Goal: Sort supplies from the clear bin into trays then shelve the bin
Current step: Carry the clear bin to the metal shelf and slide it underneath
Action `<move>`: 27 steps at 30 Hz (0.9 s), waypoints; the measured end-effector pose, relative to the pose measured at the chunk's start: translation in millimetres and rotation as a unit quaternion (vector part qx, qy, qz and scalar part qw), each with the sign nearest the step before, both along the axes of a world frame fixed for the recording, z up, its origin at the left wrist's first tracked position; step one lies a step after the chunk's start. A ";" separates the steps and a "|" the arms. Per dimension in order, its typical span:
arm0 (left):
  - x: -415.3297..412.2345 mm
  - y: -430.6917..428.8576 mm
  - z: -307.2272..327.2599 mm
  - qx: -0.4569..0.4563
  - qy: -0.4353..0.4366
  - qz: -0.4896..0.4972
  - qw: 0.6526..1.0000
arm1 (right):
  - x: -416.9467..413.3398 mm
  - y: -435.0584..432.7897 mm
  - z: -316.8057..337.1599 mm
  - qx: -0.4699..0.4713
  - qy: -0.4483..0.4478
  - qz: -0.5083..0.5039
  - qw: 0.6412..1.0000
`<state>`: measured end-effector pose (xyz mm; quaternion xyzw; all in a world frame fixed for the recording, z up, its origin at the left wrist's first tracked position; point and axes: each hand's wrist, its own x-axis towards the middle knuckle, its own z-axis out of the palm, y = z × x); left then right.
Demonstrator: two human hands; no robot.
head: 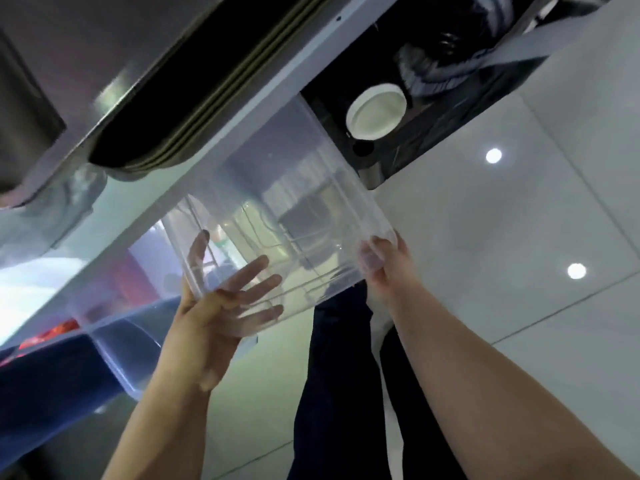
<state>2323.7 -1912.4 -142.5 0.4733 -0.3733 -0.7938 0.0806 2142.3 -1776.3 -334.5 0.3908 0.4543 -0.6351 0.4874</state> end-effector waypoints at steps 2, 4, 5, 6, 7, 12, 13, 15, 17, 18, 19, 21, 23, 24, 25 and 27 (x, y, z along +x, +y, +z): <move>16.1 -5.0 0.6 -0.002 0.003 -0.001 1.000 | 5.0 9.2 18.5 -0.009 -0.017 0.007 1.000; 30.5 -6.2 1.3 0.003 -0.016 0.005 1.000 | 4.3 16.0 33.1 -0.004 -0.009 0.055 0.998; 36.7 -7.2 1.7 0.011 -0.014 0.005 1.000 | 4.6 18.0 40.8 0.000 -0.002 0.077 0.997; 41.0 -9.5 3.1 0.014 -0.013 0.008 1.000 | 4.9 19.7 48.6 0.006 0.002 0.090 0.996; 43.4 -11.1 6.1 0.029 -0.004 0.008 1.000 | 6.1 20.9 54.6 0.016 0.005 0.090 0.996; 64.2 -26.7 9.3 0.038 0.001 0.033 0.999 | 28.2 13.6 73.1 0.035 0.061 0.031 0.997; 68.4 -29.3 10.6 0.027 -0.019 0.051 0.998 | 34.4 10.5 76.9 0.047 0.075 0.016 0.996; 81.8 -30.4 12.0 0.005 -0.053 0.123 0.991 | 46.2 5.6 86.3 0.073 0.101 -0.003 0.992; 96.4 -26.5 13.5 0.008 -0.039 0.180 0.983 | 55.7 2.5 98.9 0.092 0.117 -0.014 0.989; 104.0 -23.0 14.4 0.014 -0.025 0.190 0.981 | 59.6 1.7 106.1 0.096 0.124 -0.017 0.987; 112.3 -19.0 15.9 0.020 -0.015 0.194 0.981 | 63.6 1.6 114.0 0.100 0.135 -0.014 0.986; 132.0 -11.6 16.3 0.028 -0.004 0.198 0.980 | 73.2 3.5 130.7 0.084 0.158 -0.018 0.984; 154.8 -5.7 15.6 0.032 -0.002 0.198 0.980 | 87.3 7.2 144.1 0.032 0.166 -0.056 0.984; 167.3 -3.5 15.1 0.030 -0.003 0.201 0.979 | 95.5 8.5 150.1 0.008 0.168 -0.070 0.983; 180.0 -2.1 15.0 0.029 -0.006 0.209 0.977 | 103.9 9.1 155.2 -0.008 0.171 -0.072 0.983; 203.5 -0.6 15.5 0.020 -0.021 0.216 0.976 | 120.1 5.4 162.8 -0.027 0.195 -0.046 0.979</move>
